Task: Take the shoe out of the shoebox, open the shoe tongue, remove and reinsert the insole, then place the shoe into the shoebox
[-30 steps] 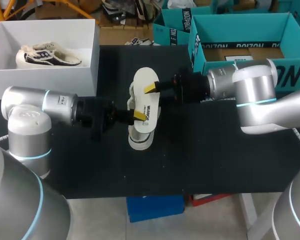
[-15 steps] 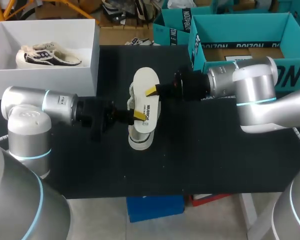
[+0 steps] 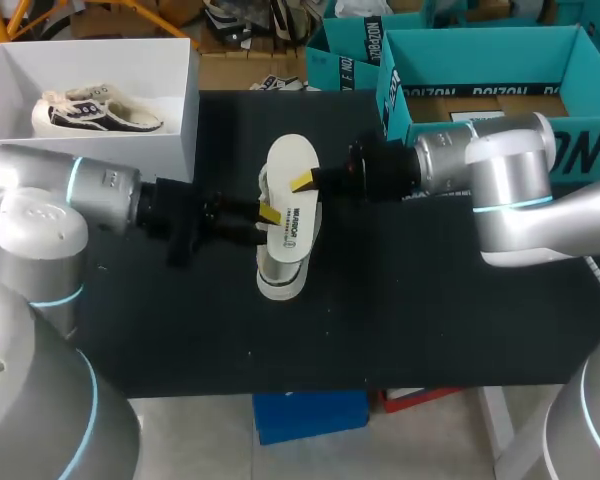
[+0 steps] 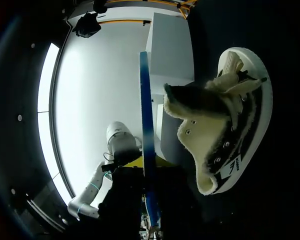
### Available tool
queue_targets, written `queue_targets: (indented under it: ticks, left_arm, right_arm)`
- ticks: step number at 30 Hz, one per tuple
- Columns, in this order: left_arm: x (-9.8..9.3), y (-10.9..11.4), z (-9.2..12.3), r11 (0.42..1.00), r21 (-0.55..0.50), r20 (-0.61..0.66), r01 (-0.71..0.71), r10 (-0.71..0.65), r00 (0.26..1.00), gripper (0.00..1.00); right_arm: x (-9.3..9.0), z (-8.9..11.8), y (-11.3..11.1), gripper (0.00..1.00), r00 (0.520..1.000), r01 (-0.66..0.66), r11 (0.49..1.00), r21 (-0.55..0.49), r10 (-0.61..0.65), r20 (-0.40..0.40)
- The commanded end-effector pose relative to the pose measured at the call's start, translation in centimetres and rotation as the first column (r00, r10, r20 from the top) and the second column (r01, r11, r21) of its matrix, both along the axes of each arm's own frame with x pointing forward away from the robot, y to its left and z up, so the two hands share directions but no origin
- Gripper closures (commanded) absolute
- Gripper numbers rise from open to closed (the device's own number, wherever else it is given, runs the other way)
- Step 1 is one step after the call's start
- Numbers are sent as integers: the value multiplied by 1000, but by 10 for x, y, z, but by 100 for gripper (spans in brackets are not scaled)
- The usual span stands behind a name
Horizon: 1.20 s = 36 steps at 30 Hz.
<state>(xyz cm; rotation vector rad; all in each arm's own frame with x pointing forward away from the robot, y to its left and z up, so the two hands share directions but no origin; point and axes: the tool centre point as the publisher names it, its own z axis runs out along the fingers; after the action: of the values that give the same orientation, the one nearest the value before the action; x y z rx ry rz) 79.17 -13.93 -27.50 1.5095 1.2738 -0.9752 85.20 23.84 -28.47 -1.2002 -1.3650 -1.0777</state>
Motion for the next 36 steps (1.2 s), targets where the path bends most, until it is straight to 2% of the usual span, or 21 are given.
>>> queue_targets:
  ticks: [1, 6, 11, 12, 16, 19, 21, 22, 23, 36]
  left_arm:
    - [-5, 28, 31, 938, 343, -11, 45, -44, 999, 0]
    - [-2, 40, 43, 808, 587, 14, 57, -80, 997, 0]
    - [-1, 39, 50, 625, 781, 64, 26, -121, 991, 0]
    - [1, 38, 53, 568, 823, 91, -5, -124, 988, 0]
    - [4, 28, 60, 423, 905, 122, -47, -152, 981, 0]
    - [7, 19, 67, 342, 936, 151, -88, -164, 975, 0]
    - [10, 11, 73, 317, 941, 180, -120, -166, 970, 0]
    - [10, 7, 76, 329, 935, 199, -135, -168, 965, 0]
    - [12, 1, 80, 382, 911, 230, -154, -162, 959, 0]
    - [12, 1, 80, 382, 911, 230, -154, -162, 959, 0]
  right_arm:
    - [0, 0, 1, 100, 1000, 2, 1000, -3, -2, 0]
    - [0, 0, 1, 100, 1000, 2, 1000, -3, -2, 0]
    - [0, 0, 1, 100, 1000, 2, 1000, -3, -2, 0]
    - [0, 0, 1, 100, 1000, 2, 1000, -3, -2, 0]
    - [0, 0, 1, 100, 1000, 2, 1000, -3, -2, 0]
    - [0, 0, 1, 100, 1000, 2, 1000, -3, -2, 0]
    - [0, 0, 1, 100, 1000, 2, 1000, -3, -2, 0]
    - [0, 0, 1, 100, 1000, 2, 1000, -3, -2, 0]
    - [0, 0, 1, 100, 1000, 2, 1000, -3, -2, 0]
    - [0, 0, 1, 100, 1000, 2, 1000, -3, -2, 0]
